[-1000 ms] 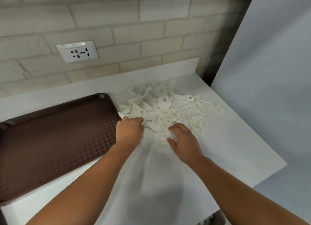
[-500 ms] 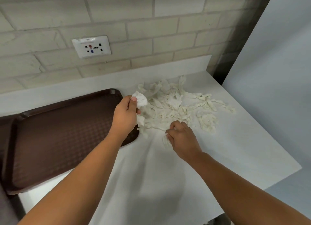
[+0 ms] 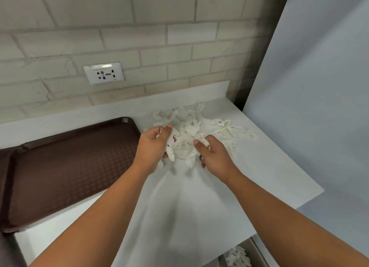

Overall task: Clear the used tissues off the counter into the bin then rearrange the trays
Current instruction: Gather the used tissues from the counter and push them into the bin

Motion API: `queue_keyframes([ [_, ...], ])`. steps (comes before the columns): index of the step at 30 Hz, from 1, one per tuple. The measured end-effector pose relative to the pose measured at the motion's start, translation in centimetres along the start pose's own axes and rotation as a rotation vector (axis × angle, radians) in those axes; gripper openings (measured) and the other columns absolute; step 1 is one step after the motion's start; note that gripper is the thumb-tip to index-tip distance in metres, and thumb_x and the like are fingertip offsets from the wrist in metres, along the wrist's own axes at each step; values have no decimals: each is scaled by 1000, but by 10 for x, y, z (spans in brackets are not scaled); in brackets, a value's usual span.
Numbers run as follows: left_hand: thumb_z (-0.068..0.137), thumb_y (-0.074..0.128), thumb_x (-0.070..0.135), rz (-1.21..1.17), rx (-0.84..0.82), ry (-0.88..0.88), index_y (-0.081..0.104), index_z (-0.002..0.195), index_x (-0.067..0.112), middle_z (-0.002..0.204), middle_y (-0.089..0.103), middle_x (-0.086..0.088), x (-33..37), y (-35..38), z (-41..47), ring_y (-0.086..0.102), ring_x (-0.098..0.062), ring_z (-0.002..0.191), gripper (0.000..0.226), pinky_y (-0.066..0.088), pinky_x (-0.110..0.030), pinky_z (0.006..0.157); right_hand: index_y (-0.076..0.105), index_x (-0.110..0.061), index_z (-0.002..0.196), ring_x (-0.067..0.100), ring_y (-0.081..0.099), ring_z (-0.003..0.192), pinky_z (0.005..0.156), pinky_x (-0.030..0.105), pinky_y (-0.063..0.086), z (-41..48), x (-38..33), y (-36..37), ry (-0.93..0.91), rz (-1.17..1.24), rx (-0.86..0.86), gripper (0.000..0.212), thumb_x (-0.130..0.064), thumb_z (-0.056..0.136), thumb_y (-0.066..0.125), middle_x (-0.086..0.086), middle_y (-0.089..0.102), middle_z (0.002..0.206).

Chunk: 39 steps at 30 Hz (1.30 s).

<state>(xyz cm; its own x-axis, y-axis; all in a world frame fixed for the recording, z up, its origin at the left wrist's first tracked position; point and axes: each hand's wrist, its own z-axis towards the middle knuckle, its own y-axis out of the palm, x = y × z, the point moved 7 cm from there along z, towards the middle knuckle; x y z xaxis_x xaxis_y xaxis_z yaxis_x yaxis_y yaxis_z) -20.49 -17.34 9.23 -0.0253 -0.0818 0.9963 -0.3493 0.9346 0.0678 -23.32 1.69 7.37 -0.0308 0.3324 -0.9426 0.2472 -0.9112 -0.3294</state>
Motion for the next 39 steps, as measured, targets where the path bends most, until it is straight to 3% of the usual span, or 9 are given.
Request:
queue_keyframes([
  [4,93,66,39,47,-57,6,56,63,13,55,56,-9,1,37,-21,53,-26,48,41,42,-28,47,46,-3,85,26,73,73,60,37,56,-29,-2,-39,-18,115,58,12,-6,95,48,10,71,89],
  [6,93,64,44,75,-73,26,61,67,22,55,53,-2,3,57,-37,54,-25,54,34,49,-31,52,43,-8,85,31,71,70,57,39,54,-49,0,-58,-1,192,72,14,-1,97,42,14,71,88],
  [12,94,58,50,-18,-244,-47,60,71,15,57,50,-12,-9,133,-109,52,-23,48,42,47,-30,47,45,-17,97,15,38,50,43,23,33,-124,38,-127,65,167,191,11,-26,100,51,7,47,69],
  [15,89,57,60,-8,-326,-100,48,73,11,57,36,-7,-23,173,-145,33,-19,45,53,31,-25,45,52,-22,81,9,40,52,55,26,35,-169,56,-165,58,34,302,30,-46,98,49,-14,47,59],
  [17,90,53,64,39,-377,-116,46,75,11,58,38,-5,-30,199,-169,33,-20,47,55,32,-27,47,42,-18,63,10,33,50,56,26,29,-199,70,-187,106,42,342,51,-56,98,41,-10,37,53],
  [19,92,49,64,98,-415,-116,48,73,12,59,48,-6,-35,223,-194,36,-20,48,56,34,-27,47,32,-17,61,12,26,50,52,26,23,-225,83,-205,125,96,372,54,-54,99,40,-2,28,57],
  [24,90,38,73,294,-496,-114,46,62,16,51,51,-3,-57,265,-249,42,-15,43,64,34,-25,45,43,-10,68,9,31,46,49,27,27,-278,121,-232,165,81,415,42,-37,101,47,5,34,59],
  [30,97,37,63,349,-617,-288,63,91,10,61,48,0,-134,295,-287,42,-13,46,59,33,-26,45,60,-11,74,1,43,44,54,23,36,-320,185,-248,262,12,487,35,-32,100,51,-5,52,56],
  [39,101,40,55,595,-722,-381,41,64,17,50,43,1,-280,303,-270,41,-13,38,53,34,-23,38,30,-21,55,6,28,45,49,26,28,-313,303,-229,506,28,571,52,-39,101,46,-11,30,47],
])
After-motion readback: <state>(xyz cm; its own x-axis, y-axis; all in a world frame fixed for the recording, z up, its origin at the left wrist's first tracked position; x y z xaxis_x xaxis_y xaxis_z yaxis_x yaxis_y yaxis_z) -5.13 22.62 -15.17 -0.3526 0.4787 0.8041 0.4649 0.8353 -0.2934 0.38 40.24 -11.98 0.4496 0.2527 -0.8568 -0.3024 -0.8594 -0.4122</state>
